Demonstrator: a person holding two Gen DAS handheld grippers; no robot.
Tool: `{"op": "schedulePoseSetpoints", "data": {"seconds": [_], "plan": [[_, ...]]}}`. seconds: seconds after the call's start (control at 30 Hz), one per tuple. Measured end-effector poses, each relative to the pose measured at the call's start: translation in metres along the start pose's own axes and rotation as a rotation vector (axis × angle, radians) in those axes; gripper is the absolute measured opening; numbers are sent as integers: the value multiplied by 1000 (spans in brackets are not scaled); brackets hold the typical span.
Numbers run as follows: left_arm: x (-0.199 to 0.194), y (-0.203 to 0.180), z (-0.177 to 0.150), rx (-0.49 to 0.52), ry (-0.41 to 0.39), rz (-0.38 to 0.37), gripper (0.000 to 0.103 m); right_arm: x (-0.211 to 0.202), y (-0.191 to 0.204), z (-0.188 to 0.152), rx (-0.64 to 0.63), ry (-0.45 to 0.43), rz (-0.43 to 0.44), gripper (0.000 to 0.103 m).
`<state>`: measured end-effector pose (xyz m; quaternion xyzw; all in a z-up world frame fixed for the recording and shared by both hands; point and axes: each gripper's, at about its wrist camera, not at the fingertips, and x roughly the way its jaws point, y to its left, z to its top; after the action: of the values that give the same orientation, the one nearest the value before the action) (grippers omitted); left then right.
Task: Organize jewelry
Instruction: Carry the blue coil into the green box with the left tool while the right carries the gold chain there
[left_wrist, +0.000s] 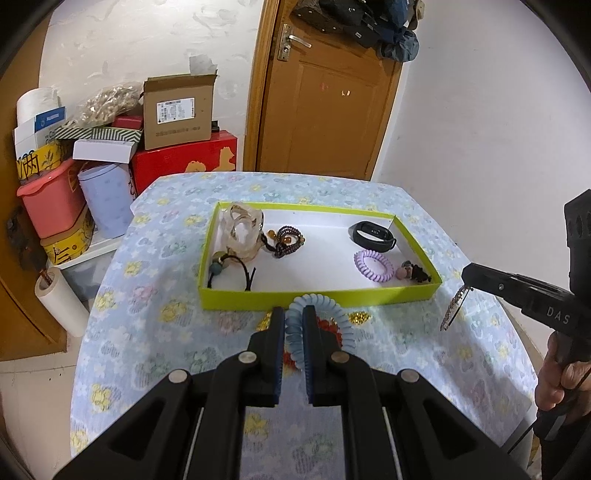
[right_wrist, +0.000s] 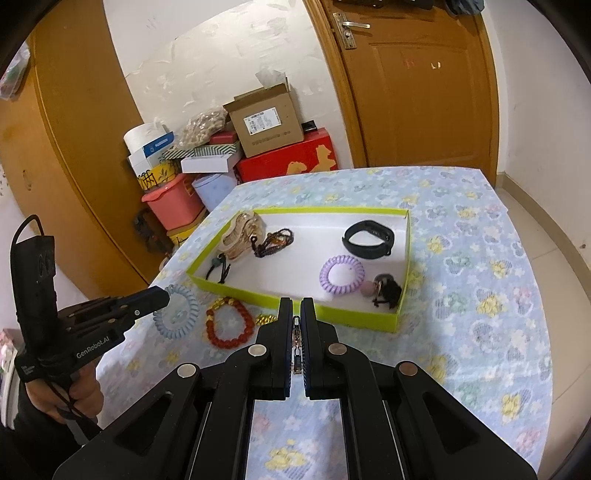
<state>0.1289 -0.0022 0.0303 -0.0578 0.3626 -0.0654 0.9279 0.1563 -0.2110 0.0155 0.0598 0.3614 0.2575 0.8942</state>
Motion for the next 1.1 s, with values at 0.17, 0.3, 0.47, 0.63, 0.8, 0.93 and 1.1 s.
{"op": "schedulePoseSetpoints", "data": {"seconds": [0.17, 0.3, 0.47, 0.63, 0.8, 0.93, 1.1], "plan": [[9, -2, 13, 13, -9, -7, 10, 5, -3, 14, -14, -14, -12, 4], [17, -3, 25, 22, -16, -6, 10, 11, -6, 26, -21, -21, -19, 4], [31, -4, 38, 29, -15, 0, 10, 20, -14, 38, -10, -28, -23, 4], [46, -3, 46, 34, -7, 6, 10, 33, -25, 45, 9, -18, -34, 4], [63, 2, 49, 22, 14, 12, 10, 49, -36, 46, 25, 8, -46, 4], [76, 4, 48, 20, 34, 19, 10, 62, -44, 40, 38, 42, -52, 4], [88, 6, 44, 20, 58, 17, 10, 75, -48, 34, 38, 75, -51, 4]]}}
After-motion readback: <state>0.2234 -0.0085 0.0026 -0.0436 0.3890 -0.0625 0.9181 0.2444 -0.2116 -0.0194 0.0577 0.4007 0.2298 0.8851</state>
